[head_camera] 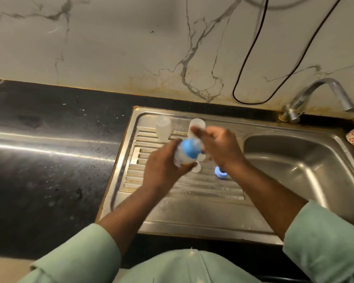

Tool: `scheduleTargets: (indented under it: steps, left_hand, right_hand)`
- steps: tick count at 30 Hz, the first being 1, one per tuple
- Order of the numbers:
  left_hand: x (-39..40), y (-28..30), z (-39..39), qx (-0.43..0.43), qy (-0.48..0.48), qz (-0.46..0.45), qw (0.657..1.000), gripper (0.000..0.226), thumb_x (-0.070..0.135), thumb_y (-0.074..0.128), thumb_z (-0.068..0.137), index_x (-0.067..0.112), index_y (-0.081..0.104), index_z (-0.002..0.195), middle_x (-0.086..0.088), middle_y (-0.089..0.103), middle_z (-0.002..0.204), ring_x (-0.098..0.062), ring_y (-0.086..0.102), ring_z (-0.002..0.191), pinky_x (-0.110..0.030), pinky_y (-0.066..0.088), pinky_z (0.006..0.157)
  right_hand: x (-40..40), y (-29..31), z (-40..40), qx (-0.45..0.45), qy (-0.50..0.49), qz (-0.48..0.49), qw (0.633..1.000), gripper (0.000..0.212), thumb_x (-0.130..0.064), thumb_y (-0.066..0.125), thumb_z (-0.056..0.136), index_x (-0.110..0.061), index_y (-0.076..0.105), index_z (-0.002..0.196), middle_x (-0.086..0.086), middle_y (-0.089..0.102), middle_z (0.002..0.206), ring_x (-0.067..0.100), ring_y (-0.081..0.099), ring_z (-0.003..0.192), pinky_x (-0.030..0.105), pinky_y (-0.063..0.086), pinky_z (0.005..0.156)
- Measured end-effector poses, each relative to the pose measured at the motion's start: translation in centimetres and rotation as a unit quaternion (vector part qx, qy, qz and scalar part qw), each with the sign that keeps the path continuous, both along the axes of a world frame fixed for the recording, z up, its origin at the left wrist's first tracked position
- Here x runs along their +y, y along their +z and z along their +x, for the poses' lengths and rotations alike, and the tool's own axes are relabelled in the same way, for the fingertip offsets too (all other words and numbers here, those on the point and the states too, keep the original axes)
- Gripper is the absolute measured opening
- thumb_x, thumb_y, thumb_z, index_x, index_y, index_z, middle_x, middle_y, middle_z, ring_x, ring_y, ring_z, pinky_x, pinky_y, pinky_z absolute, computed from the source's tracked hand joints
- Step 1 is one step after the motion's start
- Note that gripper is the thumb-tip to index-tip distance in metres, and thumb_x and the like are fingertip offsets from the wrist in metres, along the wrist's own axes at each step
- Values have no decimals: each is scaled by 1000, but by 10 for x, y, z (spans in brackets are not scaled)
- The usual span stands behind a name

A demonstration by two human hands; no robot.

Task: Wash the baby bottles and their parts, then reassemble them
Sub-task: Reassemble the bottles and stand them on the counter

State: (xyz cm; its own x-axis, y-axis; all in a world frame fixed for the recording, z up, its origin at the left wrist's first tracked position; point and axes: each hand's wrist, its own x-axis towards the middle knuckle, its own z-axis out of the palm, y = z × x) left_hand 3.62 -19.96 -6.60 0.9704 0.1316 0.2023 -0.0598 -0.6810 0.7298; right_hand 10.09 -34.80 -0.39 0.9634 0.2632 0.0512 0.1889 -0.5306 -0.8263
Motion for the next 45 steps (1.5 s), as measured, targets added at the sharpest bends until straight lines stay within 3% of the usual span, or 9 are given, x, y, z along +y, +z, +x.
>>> scheduleTargets:
  steps: [2, 5, 9, 17, 21, 26, 28, 32, 45]
  left_hand:
    - [29, 1, 6, -13, 47, -117, 992, 62, 56, 79, 72, 38, 50, 123, 21, 63, 103, 3, 63, 87, -10, 49, 75]
    - [67, -13, 12, -23, 106, -134, 985, 63, 46, 87, 68, 38, 54, 121, 19, 57, 104, -3, 59, 94, -11, 47, 79]
    - [92, -28, 19, 17, 109, -161, 981, 72, 33, 91, 68, 28, 56, 131, 6, 57, 117, -7, 59, 101, -10, 45, 81]
    - [93, -41, 21, 27, 105, -187, 976, 65, 35, 86, 76, 40, 45, 126, 24, 56, 110, 9, 58, 96, -4, 42, 72]
    - [99, -42, 23, 11, 105, -208, 972, 64, 29, 87, 77, 39, 47, 125, 21, 59, 111, 7, 59, 99, -8, 44, 77]
    - [102, -41, 20, -36, 107, -267, 957, 60, 13, 87, 76, 27, 57, 125, 23, 67, 102, 9, 62, 93, -4, 45, 75]
    - [100, -38, 18, -43, 96, -267, 958, 62, 15, 87, 76, 28, 56, 128, 18, 67, 111, 7, 62, 101, -4, 45, 79]
    - [91, -37, 12, -39, 80, -258, 962, 65, 19, 88, 75, 37, 56, 129, 14, 66, 119, 4, 60, 108, -4, 46, 82]
    - [94, -14, 0, -38, 22, -195, 980, 71, 31, 90, 69, 29, 62, 134, 17, 69, 113, -2, 64, 105, -5, 46, 83]
  right_hand:
    - [7, 3, 16, 34, -15, 98, 994, 49, -68, 50, 84, -22, 67, 86, -5, 65, 67, 8, 59, 56, 27, 47, 53]
    - [17, -19, 35, -117, 131, -165, 970, 22, -28, 62, 92, -25, 69, 113, -5, 70, 103, 9, 62, 87, 34, 53, 76]
    - [45, -48, 46, -157, 354, -405, 828, 58, -14, 67, 88, -33, 47, 140, -7, 50, 143, 18, 53, 123, 26, 47, 87]
    - [77, -84, 50, -257, 435, -557, 659, 69, -18, 78, 78, -29, 43, 137, 0, 60, 124, 23, 63, 101, 27, 52, 69]
    - [72, -61, 50, -259, 371, -508, 733, 58, -20, 67, 88, -28, 42, 140, 0, 58, 125, 21, 59, 108, 31, 51, 76]
    - [37, 26, 44, -304, 167, -136, 928, 50, -33, 66, 85, -27, 55, 133, 0, 60, 104, 11, 55, 78, 31, 52, 74]
    - [31, 43, 32, -358, 74, -75, 928, 37, -33, 66, 87, -30, 59, 124, -4, 56, 97, 4, 48, 77, 19, 48, 75]
    - [39, 26, 7, 2, 179, -372, 911, 31, -35, 66, 89, -25, 64, 118, 2, 62, 103, 12, 54, 83, 24, 37, 70]
    - [94, 73, 4, -103, 303, -271, 908, 44, -22, 66, 90, -15, 56, 132, 7, 51, 128, 10, 47, 102, 20, 44, 88]
